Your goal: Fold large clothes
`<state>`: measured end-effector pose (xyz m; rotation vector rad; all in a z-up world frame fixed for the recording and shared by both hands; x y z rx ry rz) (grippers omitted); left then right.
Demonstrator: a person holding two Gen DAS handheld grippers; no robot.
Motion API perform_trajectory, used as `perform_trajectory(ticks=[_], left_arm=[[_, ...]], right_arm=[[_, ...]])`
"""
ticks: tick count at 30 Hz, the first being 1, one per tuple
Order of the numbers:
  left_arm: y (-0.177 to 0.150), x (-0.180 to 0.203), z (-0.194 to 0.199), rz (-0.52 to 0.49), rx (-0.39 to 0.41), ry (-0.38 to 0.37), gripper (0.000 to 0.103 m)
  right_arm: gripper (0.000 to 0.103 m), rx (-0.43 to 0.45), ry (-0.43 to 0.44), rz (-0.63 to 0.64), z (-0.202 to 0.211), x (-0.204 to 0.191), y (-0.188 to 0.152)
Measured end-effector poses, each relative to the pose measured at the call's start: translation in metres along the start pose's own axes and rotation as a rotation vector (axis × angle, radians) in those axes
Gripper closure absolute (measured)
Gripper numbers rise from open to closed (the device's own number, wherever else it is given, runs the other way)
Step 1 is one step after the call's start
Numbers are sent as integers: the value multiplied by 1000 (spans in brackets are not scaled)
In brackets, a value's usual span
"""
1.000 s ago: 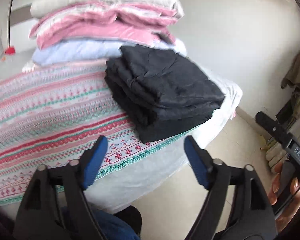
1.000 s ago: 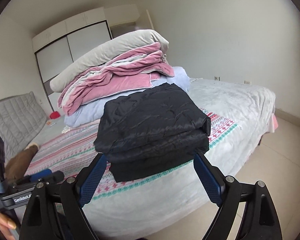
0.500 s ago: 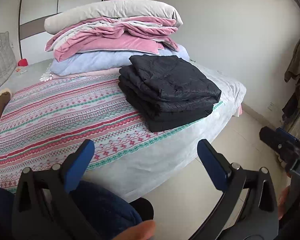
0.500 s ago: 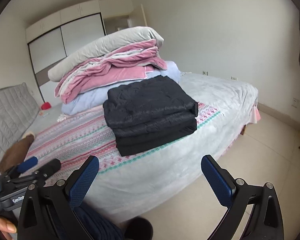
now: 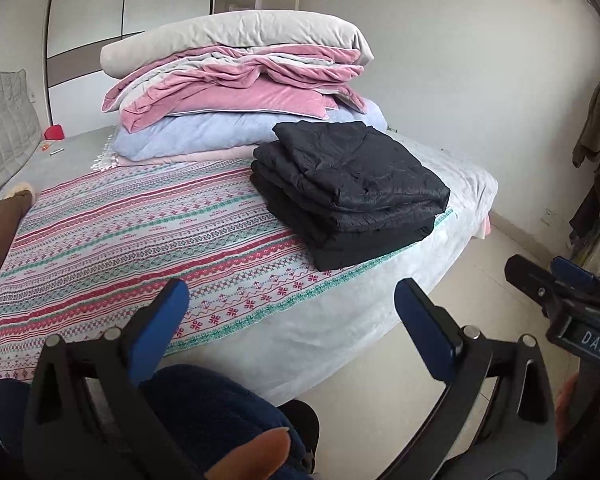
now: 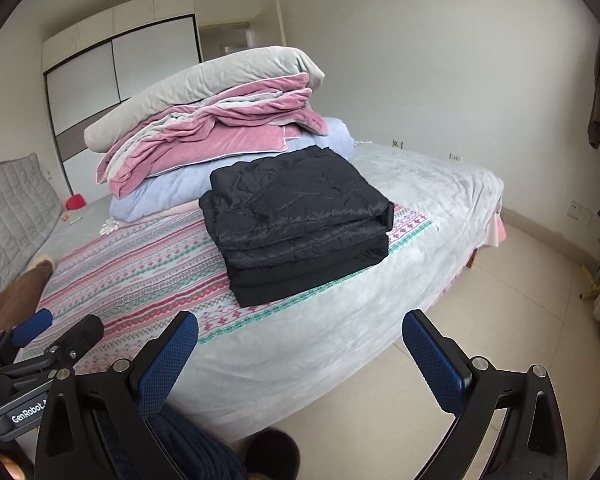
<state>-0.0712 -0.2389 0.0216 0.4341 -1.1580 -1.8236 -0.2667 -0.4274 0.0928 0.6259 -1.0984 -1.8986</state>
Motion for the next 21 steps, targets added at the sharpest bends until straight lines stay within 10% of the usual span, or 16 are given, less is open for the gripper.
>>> perform_trajectory(ticks=[21], left_arm=[[-2, -9, -13, -8, -17, 25, 1]], right_arm=[[0, -24, -101, 79, -17, -9, -3]])
Point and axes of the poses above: each gripper's, at about its wrist camera, not at the fingertips, and z roughly against the way its jaws point, x to its right, y to its top, the point moved 8 cm from there along -z, roughly the way its jaws point, and after that the axes turned 6 degrees about z, right-handed, at the moved point
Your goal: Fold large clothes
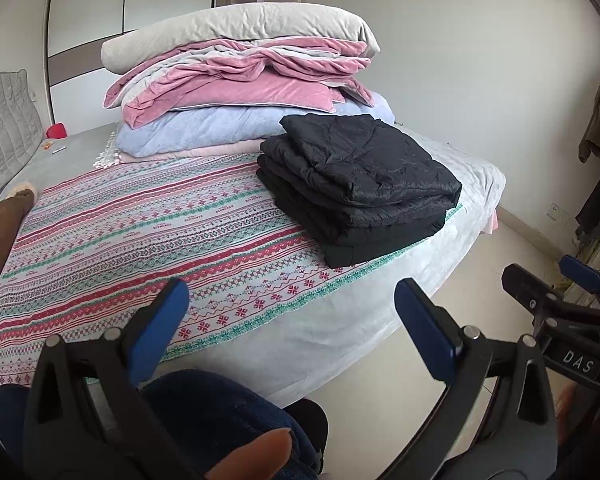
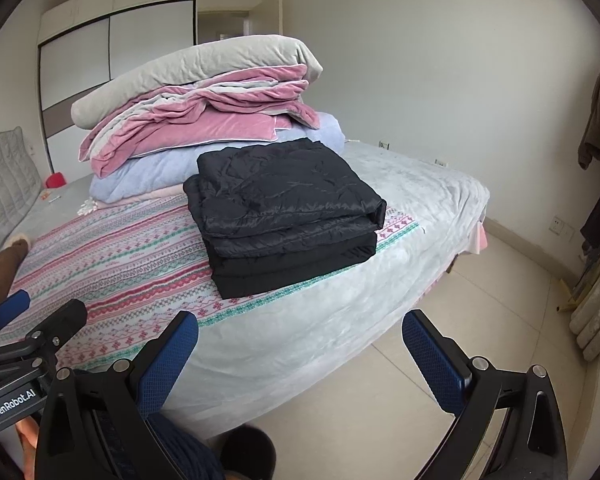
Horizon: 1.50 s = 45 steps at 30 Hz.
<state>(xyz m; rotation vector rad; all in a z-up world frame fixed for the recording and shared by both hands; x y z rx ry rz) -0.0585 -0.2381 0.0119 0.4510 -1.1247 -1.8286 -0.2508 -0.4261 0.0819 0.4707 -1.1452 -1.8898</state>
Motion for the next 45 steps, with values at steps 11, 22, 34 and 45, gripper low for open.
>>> perform_trajectory(ticks=[11, 22, 34, 45], left_arm=[[-2, 2, -5, -6, -7, 7, 1], [-4, 4, -6, -12, -12, 6, 1], [-4, 5, -8, -11, -13, 8, 1], [-8, 11, -6, -43, -18, -36, 1]], right_arm=[[0, -2, -28, -1, -3, 5, -1], [0, -9, -29, -9, -5, 8, -3], [0, -11, -35, -7, -7, 8, -3], [0, -9, -54, -3, -7, 11, -3]])
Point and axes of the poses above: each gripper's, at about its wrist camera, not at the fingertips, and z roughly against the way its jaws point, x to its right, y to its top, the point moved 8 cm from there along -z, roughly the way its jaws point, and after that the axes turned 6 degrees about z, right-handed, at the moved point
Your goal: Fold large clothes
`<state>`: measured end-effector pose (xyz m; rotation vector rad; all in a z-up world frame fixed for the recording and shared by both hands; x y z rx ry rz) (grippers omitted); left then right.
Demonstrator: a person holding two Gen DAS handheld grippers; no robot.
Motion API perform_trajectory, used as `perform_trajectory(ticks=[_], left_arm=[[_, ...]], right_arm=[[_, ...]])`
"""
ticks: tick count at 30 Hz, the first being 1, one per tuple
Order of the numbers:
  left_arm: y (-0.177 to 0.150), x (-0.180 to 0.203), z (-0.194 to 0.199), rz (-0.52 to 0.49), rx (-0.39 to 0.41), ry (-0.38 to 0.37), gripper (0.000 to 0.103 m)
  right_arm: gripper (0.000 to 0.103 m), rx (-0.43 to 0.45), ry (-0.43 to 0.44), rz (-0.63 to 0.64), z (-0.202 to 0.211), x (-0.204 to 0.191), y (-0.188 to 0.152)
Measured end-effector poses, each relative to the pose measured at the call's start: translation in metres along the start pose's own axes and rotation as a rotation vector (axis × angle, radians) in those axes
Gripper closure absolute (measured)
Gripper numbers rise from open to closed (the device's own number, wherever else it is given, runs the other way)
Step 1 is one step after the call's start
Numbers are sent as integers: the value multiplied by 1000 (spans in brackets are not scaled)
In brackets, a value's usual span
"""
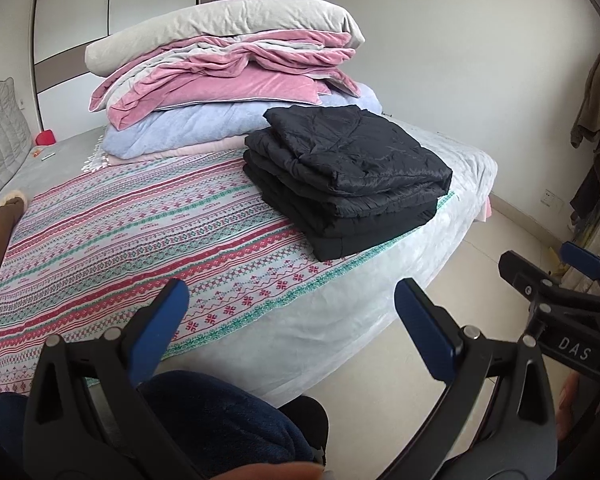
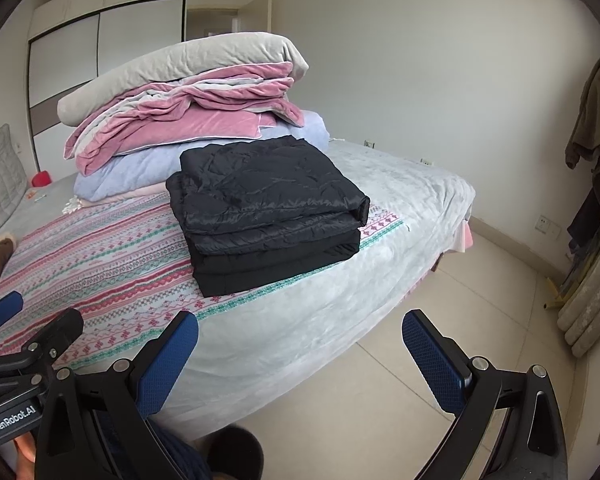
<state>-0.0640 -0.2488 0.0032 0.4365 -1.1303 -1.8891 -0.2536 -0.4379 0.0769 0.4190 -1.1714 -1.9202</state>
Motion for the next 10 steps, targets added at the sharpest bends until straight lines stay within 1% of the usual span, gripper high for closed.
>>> perform_trajectory(ticks=[10], left_arm=[[-1, 3, 3, -14, 12, -13, 1]], right_arm=[[0, -5, -8, -4, 0, 2, -4]])
Point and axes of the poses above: each gripper's, at about its wrist camera, not at the fingertips, and z roughly against the way its jaws point, x to its right, y to its top, the point moved 8 cm from there along -z, roughly the way its jaws point, and after that the axes turned 6 degrees about z, right-handed, at the moved point
